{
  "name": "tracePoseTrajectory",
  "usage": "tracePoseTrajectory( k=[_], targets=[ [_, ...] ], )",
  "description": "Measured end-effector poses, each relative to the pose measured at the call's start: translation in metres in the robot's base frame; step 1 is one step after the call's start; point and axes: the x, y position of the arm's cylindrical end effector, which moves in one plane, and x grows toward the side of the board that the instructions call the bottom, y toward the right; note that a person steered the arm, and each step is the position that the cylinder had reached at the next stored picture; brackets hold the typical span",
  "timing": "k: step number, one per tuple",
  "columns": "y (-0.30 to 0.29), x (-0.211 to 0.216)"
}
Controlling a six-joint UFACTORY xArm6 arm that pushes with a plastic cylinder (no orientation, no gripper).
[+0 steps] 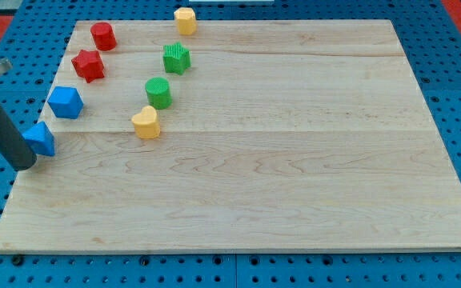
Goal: Push yellow heart closer to the green circle
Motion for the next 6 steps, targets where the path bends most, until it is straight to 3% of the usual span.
tracePoseTrajectory(
  k=[4,5,6],
  targets=[
    [0.018,-0.004],
    [0.095,-0.001],
    [0.132,-0.046]
  ],
)
